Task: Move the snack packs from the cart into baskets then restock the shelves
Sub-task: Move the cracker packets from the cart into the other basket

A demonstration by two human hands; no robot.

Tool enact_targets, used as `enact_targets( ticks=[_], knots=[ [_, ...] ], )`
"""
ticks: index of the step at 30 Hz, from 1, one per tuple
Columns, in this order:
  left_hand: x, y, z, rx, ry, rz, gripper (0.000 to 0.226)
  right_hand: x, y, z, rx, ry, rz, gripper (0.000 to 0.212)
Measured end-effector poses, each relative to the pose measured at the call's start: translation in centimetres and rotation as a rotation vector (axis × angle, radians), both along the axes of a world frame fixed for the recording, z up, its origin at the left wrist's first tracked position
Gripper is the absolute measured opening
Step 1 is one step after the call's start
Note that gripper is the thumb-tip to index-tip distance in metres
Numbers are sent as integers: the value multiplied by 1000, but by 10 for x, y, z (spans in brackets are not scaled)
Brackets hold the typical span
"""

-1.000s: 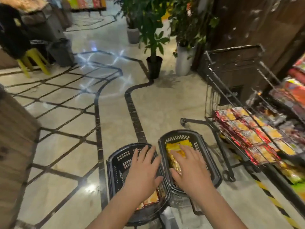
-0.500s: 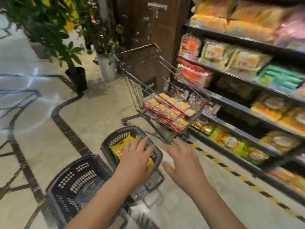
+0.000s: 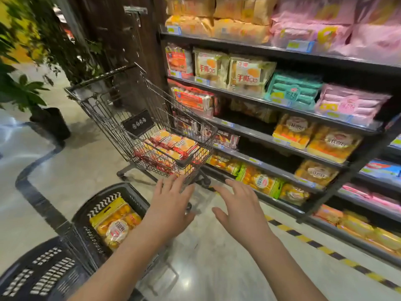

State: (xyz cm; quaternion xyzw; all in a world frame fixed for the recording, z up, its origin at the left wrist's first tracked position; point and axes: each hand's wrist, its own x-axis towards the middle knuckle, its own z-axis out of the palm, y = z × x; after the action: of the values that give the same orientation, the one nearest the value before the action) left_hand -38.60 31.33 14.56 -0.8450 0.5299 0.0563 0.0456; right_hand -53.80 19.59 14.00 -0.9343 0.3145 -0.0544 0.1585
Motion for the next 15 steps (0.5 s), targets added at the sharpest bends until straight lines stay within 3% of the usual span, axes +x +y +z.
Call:
enact_targets(
  ticks=[8,15],
  knots=[
    [45,-72,-11,54,12,100,72,54,-91,-16,40,-7,100,59],
    [152,-162,-47,11,72,183,72,172,-192,-45,-49,53,214,59]
  ],
)
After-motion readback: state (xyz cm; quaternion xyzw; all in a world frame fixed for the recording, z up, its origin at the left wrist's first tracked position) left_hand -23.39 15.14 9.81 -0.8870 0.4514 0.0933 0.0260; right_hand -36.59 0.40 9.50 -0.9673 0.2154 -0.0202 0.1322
